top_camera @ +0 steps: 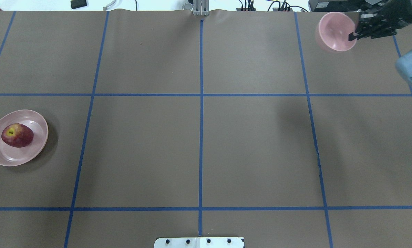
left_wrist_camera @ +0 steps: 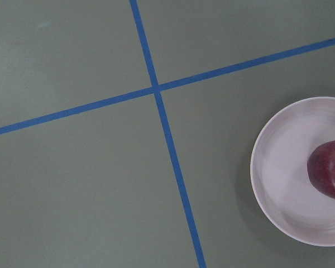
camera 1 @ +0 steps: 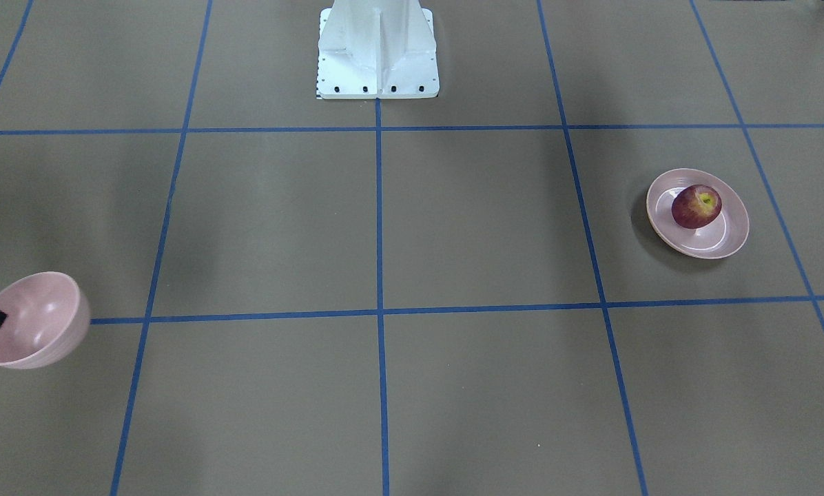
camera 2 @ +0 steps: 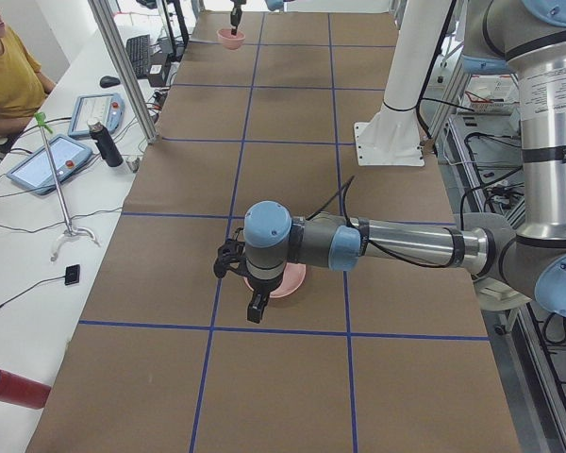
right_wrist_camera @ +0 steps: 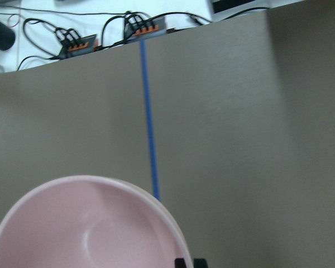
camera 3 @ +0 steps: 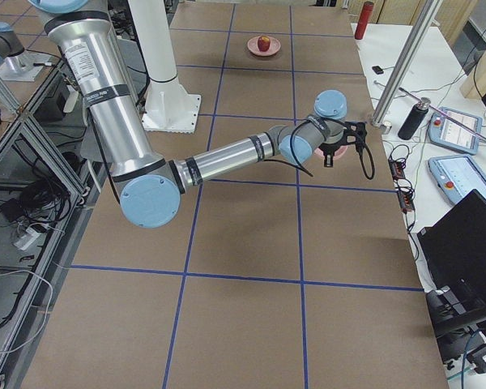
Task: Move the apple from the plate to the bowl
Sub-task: 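Lower the pink bowl onto the table center and open the right gripper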
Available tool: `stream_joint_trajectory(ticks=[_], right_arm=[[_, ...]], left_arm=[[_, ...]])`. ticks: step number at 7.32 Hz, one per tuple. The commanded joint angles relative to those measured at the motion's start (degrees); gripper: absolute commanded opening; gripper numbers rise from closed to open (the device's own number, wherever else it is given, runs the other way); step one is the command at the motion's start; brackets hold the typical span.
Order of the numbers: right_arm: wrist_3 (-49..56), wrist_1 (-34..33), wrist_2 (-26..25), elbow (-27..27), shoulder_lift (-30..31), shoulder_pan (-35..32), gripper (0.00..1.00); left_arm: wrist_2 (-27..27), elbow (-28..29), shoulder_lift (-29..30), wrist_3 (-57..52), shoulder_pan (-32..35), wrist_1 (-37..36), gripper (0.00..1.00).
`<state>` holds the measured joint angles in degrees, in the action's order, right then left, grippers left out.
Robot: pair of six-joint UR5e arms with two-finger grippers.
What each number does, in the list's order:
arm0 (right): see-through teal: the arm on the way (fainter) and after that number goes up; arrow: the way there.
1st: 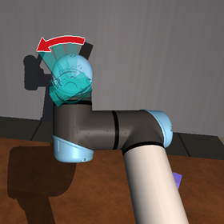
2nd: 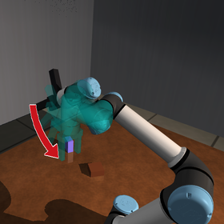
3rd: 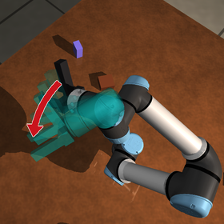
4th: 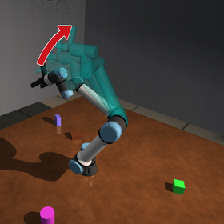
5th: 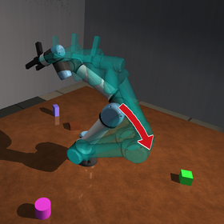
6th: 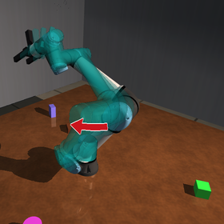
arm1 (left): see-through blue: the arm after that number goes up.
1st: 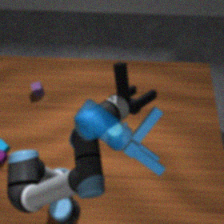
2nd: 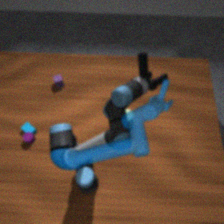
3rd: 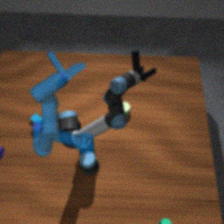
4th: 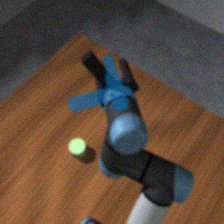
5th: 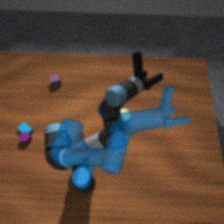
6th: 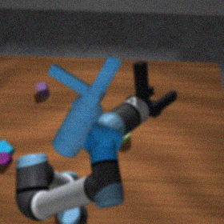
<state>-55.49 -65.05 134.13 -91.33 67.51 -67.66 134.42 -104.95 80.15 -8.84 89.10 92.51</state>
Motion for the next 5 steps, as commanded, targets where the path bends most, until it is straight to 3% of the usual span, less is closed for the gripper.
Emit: stream_joint_trajectory(ticks=[1,3,5], right_arm=[[-14.93,-2.26,-9.2,-5.42,-3.6,14.07,0.0],[-24.17,-18.97,-15.97,-3.87,-14.8,24.9,0.0],[-32.28,-22.32,-17.66,2.79,-22.22,29.93,0.0]], left_arm=[[-0.03,0.09,-0.26,0.05,-0.07,0.04,0.98],[-0.03,0.62,-0.34,-0.03,-0.07,0.04,0.98],[-0.03,1.58,-0.26,-0.12,-0.15,0.12,0.98]])
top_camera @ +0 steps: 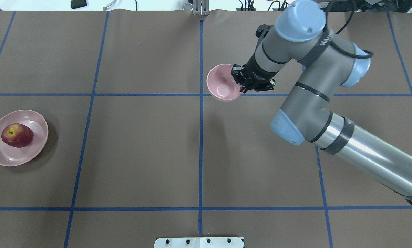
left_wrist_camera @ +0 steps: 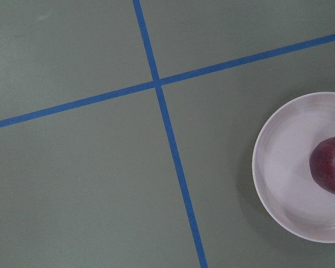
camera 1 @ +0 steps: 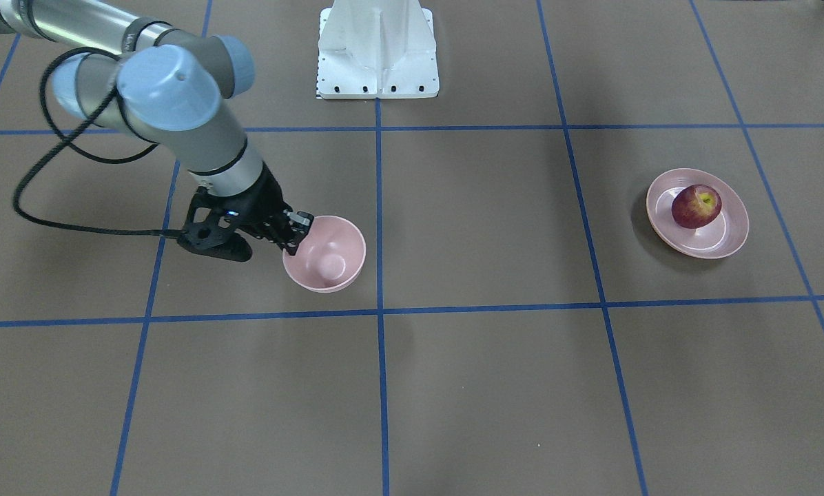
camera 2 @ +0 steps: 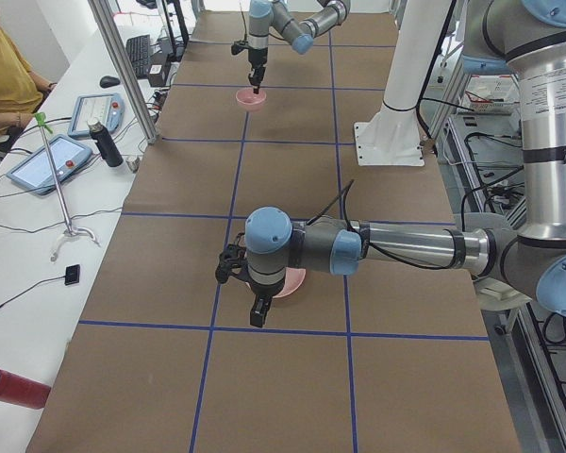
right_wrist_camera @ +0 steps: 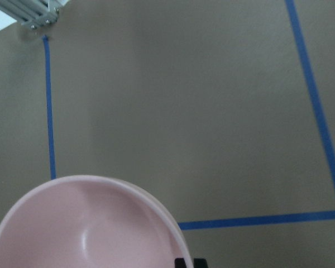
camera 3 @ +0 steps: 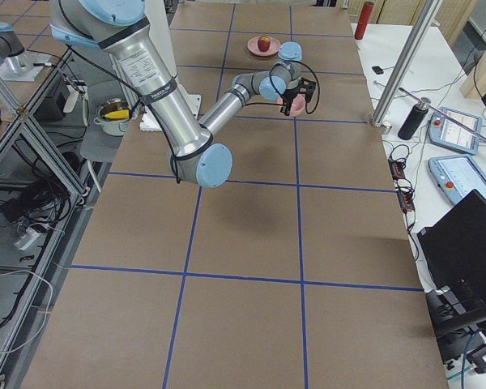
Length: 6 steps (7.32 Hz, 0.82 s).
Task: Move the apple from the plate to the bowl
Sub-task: 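Lower the pink bowl onto the table center and open the right gripper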
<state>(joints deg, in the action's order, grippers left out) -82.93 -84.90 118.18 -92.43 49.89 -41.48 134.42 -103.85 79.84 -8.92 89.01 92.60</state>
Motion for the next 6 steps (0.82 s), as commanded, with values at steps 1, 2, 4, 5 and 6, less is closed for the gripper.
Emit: stream_joint_trajectory(ticks=[1,2,4,5,6], right_arm=[[-5.05,-2.2,-2.77,8.01,-7.49,4.47,0.0],[-5.05,-1.59,-3.04,10.4,-8.13,5.35,0.0],[-4.7,2.44,-4.27,12.61,-7.17,6.5,0.0],[-4.44,2.72,-4.45,12.8,-7.17,6.59,0.0],[-4.52,4.02,-4.45,12.8,-6.82,6.68,0.29]], left_arm=[[0.05,0.67,0.06,-0.04,-0.06,0.03,0.98],[-0.04,0.93,0.06,-0.13,-0.06,0.03,0.98],[0.05,1.02,0.06,-0.13,-0.06,0.03,0.98],[0.05,1.02,0.06,-0.13,-0.06,0.03,0.98],[0.05,1.02,0.06,-0.13,-0.06,0.12,0.98]])
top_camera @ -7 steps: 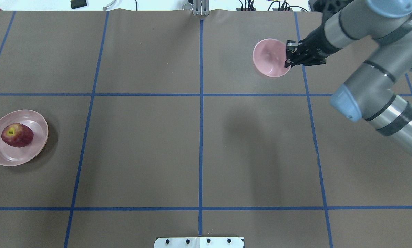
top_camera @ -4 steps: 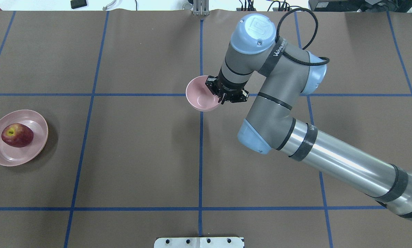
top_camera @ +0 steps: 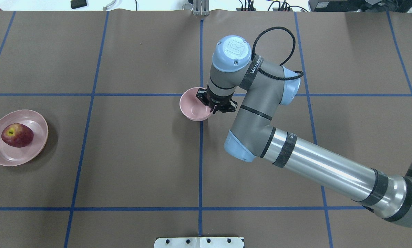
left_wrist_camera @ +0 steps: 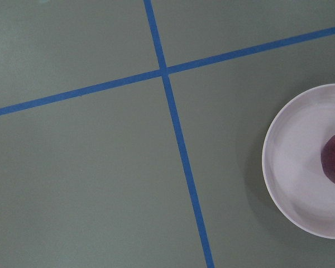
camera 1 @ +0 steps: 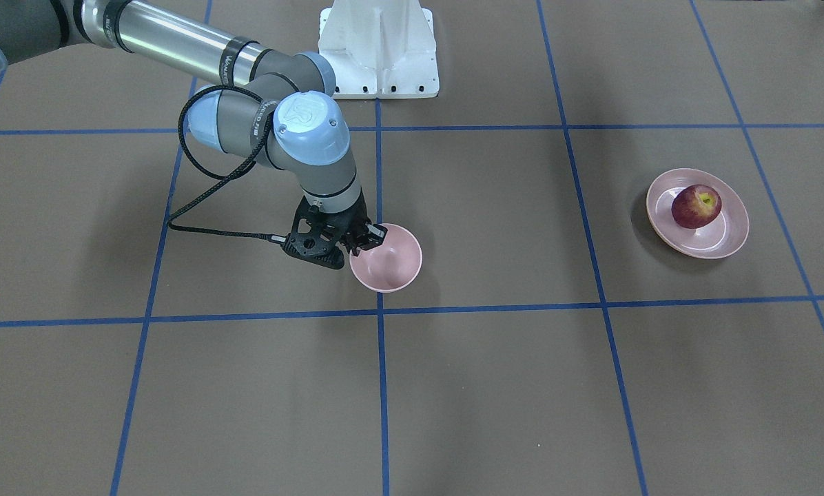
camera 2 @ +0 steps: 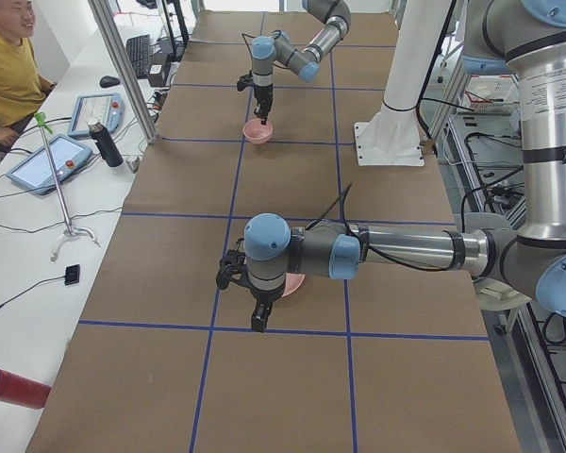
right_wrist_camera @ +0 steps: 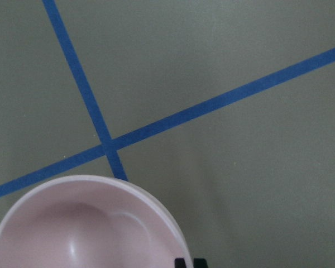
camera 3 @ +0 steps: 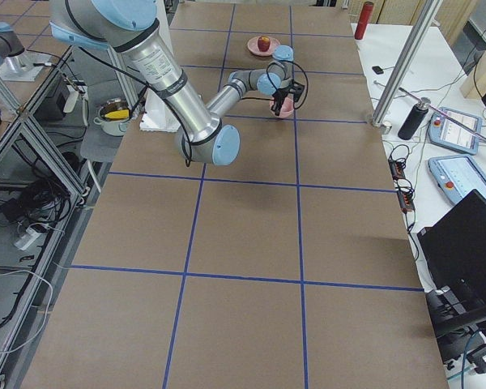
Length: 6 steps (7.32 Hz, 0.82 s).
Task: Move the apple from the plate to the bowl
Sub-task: 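Lower the pink bowl onto the table center and open the right gripper, then lift the right gripper off the bowl and withdraw it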
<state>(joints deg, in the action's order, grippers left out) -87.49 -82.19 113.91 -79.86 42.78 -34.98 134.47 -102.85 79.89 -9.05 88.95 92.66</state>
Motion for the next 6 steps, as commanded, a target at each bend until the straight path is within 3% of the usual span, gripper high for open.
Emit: stream_joint_trajectory(ticks=[1,2,5,6], right_arm=[[-0.48,3.5,-0.27,0.15,0.72,0.35,0.81],[-0.22,3.53,-1.05,-0.55,0.56,0.35,1.0],[0.83,2.65,0.16,-5.99,0.81,-5.6,1.0],[6.05,-2.05,3.3,-8.09,0.82,-9.45,1.0]], left_arm=[[0.0,0.01,0.0,0.09,0.0,0.07,0.98],[0.0,-0.07,0.0,0.0,0.0,0.15,0.98],[0.0,-1.56,0.61,-0.18,0.09,0.15,0.98],[-0.08,-1.39,1.14,-0.18,0.0,0.24,0.98]])
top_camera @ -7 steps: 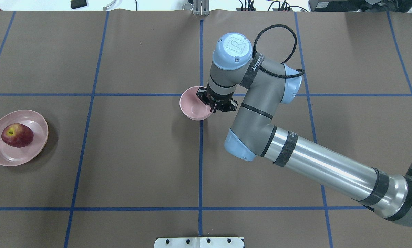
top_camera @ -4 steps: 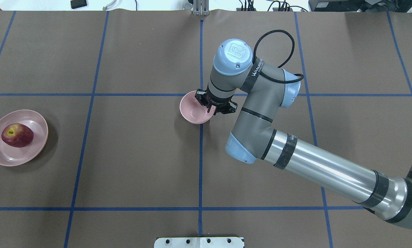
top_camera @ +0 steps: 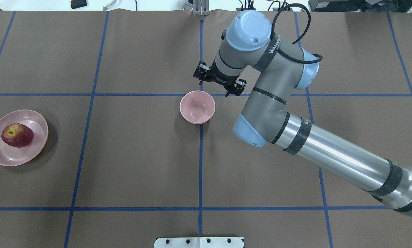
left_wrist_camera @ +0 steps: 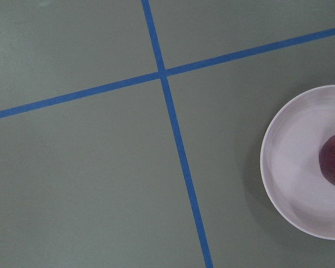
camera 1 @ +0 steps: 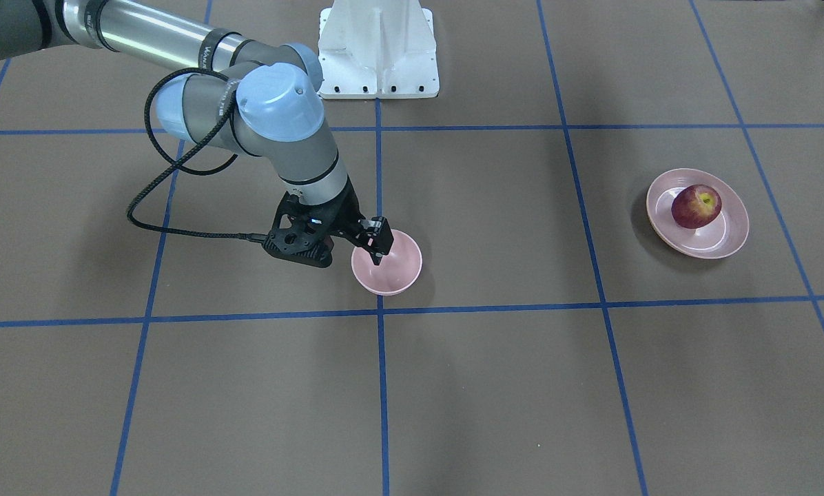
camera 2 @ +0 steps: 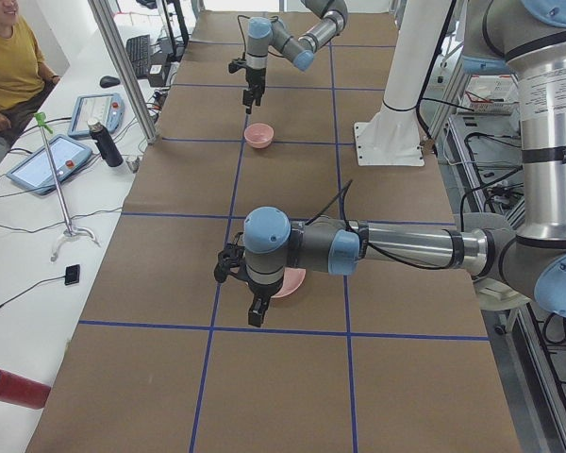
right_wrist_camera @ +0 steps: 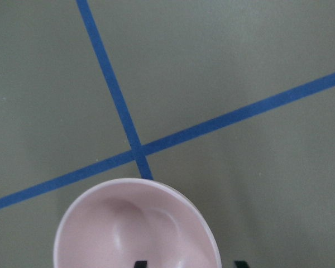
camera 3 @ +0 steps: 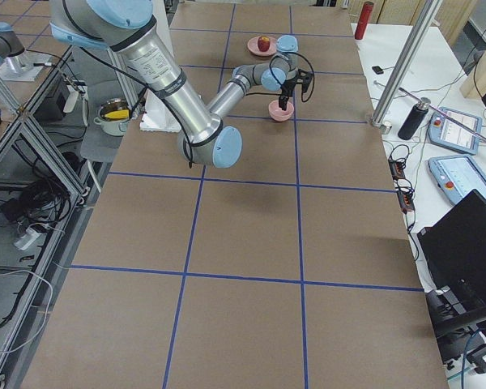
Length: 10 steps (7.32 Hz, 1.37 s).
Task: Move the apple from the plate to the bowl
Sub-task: 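Lift the right gripper off the bowl and withdraw it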
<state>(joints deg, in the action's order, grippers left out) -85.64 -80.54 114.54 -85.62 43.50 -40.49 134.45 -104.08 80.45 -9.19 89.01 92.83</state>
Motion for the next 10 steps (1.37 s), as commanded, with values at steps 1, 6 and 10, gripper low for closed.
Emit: stream_joint_trajectory(ticks=[1,6,10], right_arm=[[13.22,-10.44,5.84,-4.36,0.27,-8.68,1.0],[54.1,-11.57,13.52,-4.47,16.14,-26.89,1.0],[79.98,-11.3,18.0,-4.38,30.04,-38.85,1.0]], left_arm=[[0.02,-0.42,3.98,0.31,-0.15,0.42,0.98],[6.26,-0.07,5.06,10.63,-8.28,7.54,0.98],[-3.81,0.81,4.98,25.57,-20.94,17.28,1.0]])
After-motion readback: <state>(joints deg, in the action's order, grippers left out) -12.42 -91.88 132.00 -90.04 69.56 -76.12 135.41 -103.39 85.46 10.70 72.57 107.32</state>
